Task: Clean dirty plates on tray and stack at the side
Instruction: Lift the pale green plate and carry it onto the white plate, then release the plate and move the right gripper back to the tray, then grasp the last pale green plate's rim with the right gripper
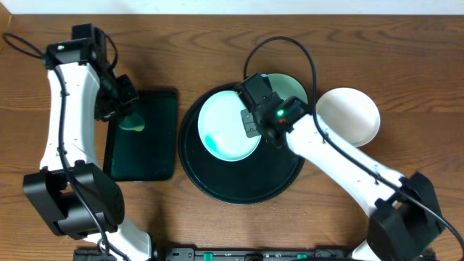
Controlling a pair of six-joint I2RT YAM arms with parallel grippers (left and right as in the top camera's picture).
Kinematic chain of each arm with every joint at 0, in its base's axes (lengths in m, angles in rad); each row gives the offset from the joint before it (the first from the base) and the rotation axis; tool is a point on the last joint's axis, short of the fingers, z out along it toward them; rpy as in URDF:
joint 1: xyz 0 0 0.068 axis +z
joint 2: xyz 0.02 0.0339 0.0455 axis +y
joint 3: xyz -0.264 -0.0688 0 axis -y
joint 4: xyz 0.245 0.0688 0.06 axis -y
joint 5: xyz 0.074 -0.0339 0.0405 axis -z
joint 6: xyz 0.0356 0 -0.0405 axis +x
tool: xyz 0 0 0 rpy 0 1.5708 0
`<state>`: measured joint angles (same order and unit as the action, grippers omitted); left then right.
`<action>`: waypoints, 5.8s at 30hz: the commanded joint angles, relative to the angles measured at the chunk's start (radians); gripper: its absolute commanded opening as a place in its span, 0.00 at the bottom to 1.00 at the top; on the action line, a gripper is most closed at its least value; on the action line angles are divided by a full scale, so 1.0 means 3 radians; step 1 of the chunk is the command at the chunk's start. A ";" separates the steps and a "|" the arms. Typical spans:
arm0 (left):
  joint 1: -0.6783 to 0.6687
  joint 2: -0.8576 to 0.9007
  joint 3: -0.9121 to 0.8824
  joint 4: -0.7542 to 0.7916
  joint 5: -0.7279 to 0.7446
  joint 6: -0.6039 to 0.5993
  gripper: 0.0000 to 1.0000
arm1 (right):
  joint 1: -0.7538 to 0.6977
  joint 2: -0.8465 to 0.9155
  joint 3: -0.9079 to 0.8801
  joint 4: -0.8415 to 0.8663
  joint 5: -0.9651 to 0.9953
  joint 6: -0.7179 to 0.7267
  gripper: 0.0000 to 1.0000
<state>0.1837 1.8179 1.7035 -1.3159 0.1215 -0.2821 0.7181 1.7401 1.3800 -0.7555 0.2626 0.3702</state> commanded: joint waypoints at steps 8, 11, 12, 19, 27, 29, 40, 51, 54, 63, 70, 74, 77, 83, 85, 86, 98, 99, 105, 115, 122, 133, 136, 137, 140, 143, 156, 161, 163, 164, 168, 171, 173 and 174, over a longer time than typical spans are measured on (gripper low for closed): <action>0.0032 -0.0020 0.0045 -0.0050 0.0006 0.0154 0.07 | 0.0938 -0.0156 0.0000 0.0027 0.2636 -0.0706 0.01; 0.0032 -0.0020 0.0045 -0.0033 0.0006 0.0153 0.07 | 0.1202 -0.0156 0.0000 0.0037 0.2865 -0.0731 0.01; 0.0032 -0.0020 0.0045 -0.0024 0.0008 0.0150 0.07 | 0.1241 -0.0156 0.0000 0.0038 0.2876 -0.0731 0.01; 0.0032 -0.0020 0.0045 -0.0024 0.0008 0.0139 0.07 | 0.1385 -0.0156 0.0000 0.0352 0.3461 -0.0870 0.01; 0.0032 -0.0020 0.0045 -0.0028 0.0009 0.0140 0.07 | 0.1350 -0.0156 0.0000 -0.0058 0.2355 -0.0771 0.01; 0.0032 -0.0020 0.0045 -0.0036 0.0008 0.0140 0.07 | 0.1265 -0.0183 0.0039 -0.0245 0.2017 -0.0483 0.01; 0.0032 -0.0020 0.0045 -0.0060 0.0008 0.0198 0.07 | -0.0557 -0.0622 0.0659 -0.0696 -0.0975 -0.0369 0.01; 0.0032 -0.0019 0.0045 0.0116 -0.0053 0.0429 0.07 | -0.2834 -0.0387 0.0558 -0.1106 -0.1212 -0.0050 0.01; 0.0032 -0.0020 0.0045 0.0158 -0.0181 0.0427 0.07 | -0.3073 -0.0089 0.0516 -0.1124 -0.1122 -0.0047 0.01; 0.0032 -0.0019 0.0045 0.0226 -0.0182 0.0427 0.07 | -0.3187 0.0739 0.0516 -0.1118 -0.0895 -0.0165 0.01; 0.0032 -0.0019 0.0045 0.0228 -0.0182 0.0427 0.07 | -0.3187 0.0829 0.0516 -0.1148 -0.0753 -0.0223 0.04; 0.0032 -0.0019 0.0045 0.0234 -0.0182 0.0429 0.07 | -0.3174 0.0823 0.0603 -0.1331 -0.0944 -0.0408 0.33; 0.0032 -0.0019 0.0045 0.0248 -0.0181 0.0427 0.07 | -0.3095 0.0823 0.0867 -0.1512 -0.1211 -0.0697 0.38; 0.0032 -0.0019 0.0019 0.0252 -0.0181 0.0427 0.07 | -0.2623 0.0824 0.1427 -0.1424 -0.1731 -0.1296 0.57; 0.0032 -0.0019 -0.0018 0.0256 -0.0181 0.0427 0.07 | -0.2407 0.0860 0.1414 -0.1177 -0.1714 -0.1441 0.61; 0.0032 -0.0019 -0.0034 0.0267 -0.0181 0.0427 0.07 | -0.2309 0.0919 0.1413 -0.1085 -0.1714 -0.1513 0.61; 0.0032 -0.0019 -0.0103 0.0317 -0.0181 0.0429 0.07 | -0.2017 0.1579 0.1413 -0.0758 -0.2214 -0.1989 0.55; 0.0032 -0.0019 -0.0103 0.0317 -0.0181 0.0429 0.07 | -0.2015 0.1605 0.1413 -0.0741 -0.2229 -0.1989 0.53; 0.0032 -0.0019 -0.0103 0.0317 -0.0181 0.0429 0.07 | -0.1999 0.1625 0.1408 -0.0623 -0.2286 -0.1985 0.47; 0.0032 -0.0019 -0.0103 0.0317 -0.0181 0.0429 0.07 | -0.1952 0.1626 0.1193 -0.0305 -0.2261 -0.1920 0.39; 0.0032 -0.0019 -0.0103 0.0318 -0.0181 0.0429 0.07 | -0.1961 0.1621 0.1036 -0.0238 -0.2247 -0.1879 0.03; 0.0000 -0.0034 -0.0102 0.0328 -0.0179 0.0429 0.07 | -0.1804 0.1138 0.1283 -0.0884 -0.2234 -0.1101 0.01; -0.0074 -0.0095 -0.0102 0.0327 -0.0179 0.0427 0.07 | -0.1639 0.1017 0.1283 -0.1086 -0.2171 -0.0960 0.01; -0.0107 -0.0127 -0.0102 0.0329 -0.0181 0.0427 0.07 | -0.1565 0.1012 0.1283 -0.1141 -0.2173 -0.0950 0.01; -0.0215 -0.0234 -0.0102 0.0338 -0.0181 0.0347 0.07 | -0.1358 0.1026 0.1213 -0.1198 -0.1975 -0.0736 0.01; -0.0346 -0.0270 -0.0102 0.0326 -0.0179 0.0211 0.07 | -0.1132 0.1026 0.0935 -0.1006 -0.1695 -0.0376 0.01; -0.0950 -0.0237 -0.0114 0.0355 -0.0062 0.0094 0.07 | -0.1048 0.1026 -0.0184 0.0164 -0.1938 0.0009 0.01; -0.1166 -0.0235 -0.0369 0.0456 -0.0027 -0.0066 0.07 | -0.1045 0.1026 -0.0184 0.0201 -0.1937 0.0010 0.01; -0.1263 -0.0235 -0.0582 0.0585 0.0167 -0.0102 0.07 | -0.1045 0.1027 -0.0186 0.0201 -0.1938 0.0011 0.01; -0.1301 -0.0235 -0.0671 0.0641 0.0243 -0.0118 0.07 | -0.1045 0.1027 -0.0186 0.0201 -0.1938 0.0010 0.01; -0.1548 -0.0235 -0.1161 0.1052 0.0398 -0.0272 0.07 | -0.1044 0.1027 -0.0186 0.0202 -0.1938 0.0010 0.01; -0.1733 -0.0234 -0.1372 0.1399 0.0418 -0.0454 0.07 | -0.1041 0.1027 -0.0186 0.0205 -0.1939 0.0010 0.01; -0.1857 -0.0214 -0.1414 0.1643 0.0404 -0.0495 0.07 | -0.1041 0.1027 -0.0186 0.0202 -0.1938 0.0010 0.01; -0.1900 -0.0188 -0.1414 0.1718 0.0379 -0.0532 0.07 | -0.1040 0.1027 -0.0186 0.0203 -0.1937 0.0009 0.01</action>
<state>-0.3477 1.7561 1.2812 -0.8627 0.2276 -0.3832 0.4068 2.0411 1.3411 -0.7048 -0.3210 0.3573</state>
